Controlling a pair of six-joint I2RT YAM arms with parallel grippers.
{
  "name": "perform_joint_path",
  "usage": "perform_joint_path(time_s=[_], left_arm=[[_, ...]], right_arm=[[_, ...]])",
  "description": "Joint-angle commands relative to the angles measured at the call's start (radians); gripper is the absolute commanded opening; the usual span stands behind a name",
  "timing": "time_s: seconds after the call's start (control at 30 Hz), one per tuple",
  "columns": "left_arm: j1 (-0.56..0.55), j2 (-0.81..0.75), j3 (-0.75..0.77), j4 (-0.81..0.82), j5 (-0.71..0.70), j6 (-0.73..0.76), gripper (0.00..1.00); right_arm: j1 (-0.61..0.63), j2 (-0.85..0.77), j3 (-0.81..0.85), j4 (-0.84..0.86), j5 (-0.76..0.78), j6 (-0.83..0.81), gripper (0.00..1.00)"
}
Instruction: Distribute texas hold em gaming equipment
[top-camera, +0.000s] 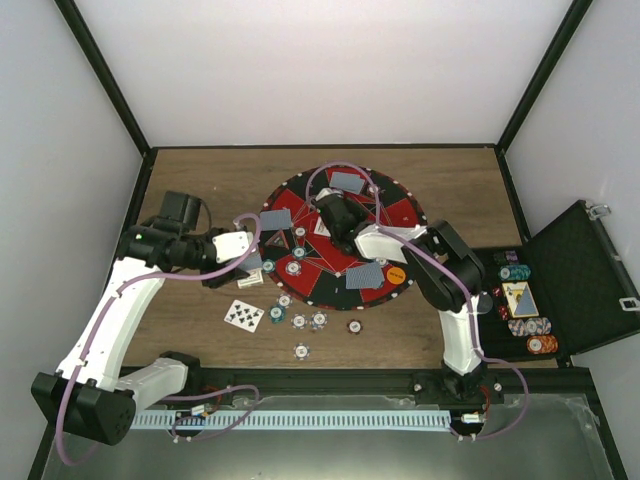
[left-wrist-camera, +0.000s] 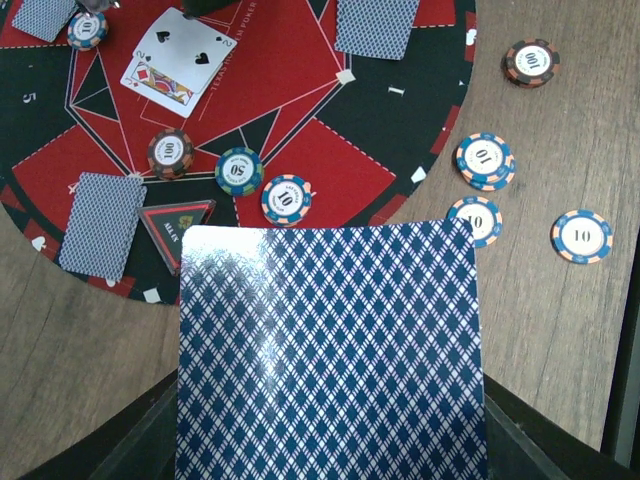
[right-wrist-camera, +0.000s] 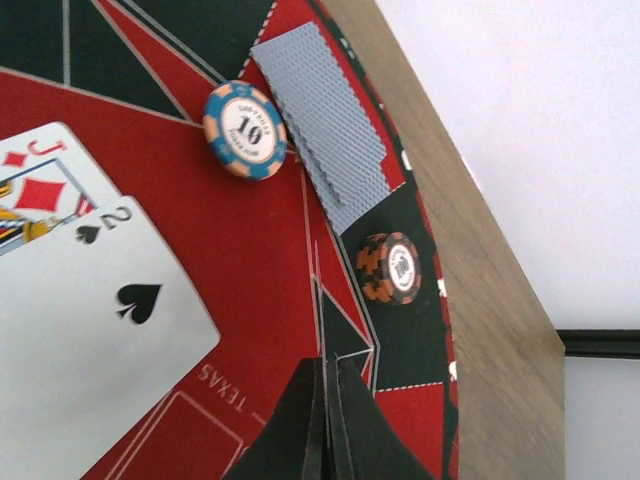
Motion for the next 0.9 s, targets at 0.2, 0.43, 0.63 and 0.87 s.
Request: perform_joint_path(time_s=[0.2, 0.43, 0.63, 0.87], left_arm=[[0.000, 0.007, 0.054, -0.017, 0.033, -0.008, 0.05], [0.000, -0.001, 0.061, -0.029, 0.035, -0.003, 0.05], [0.000, -0.010, 0.062, -0.041, 0.040, 0.000, 0.05], [0.001, -0.022, 0.053, -0.049, 0.040, 0.005, 0.05]], right_arm=[[0.052, 0.031, 0.002, -0.140, -0.042, 0.150, 0.09], [0.055, -0.007, -0.008, -0.280, -0.102, 0.265, 0.46], [0.055, -0.069, 0.000, -0.388, -0.166, 0.376, 0.69], [0.050, -0.152, 0.044, -0.563, -0.316, 0.509, 0.82]])
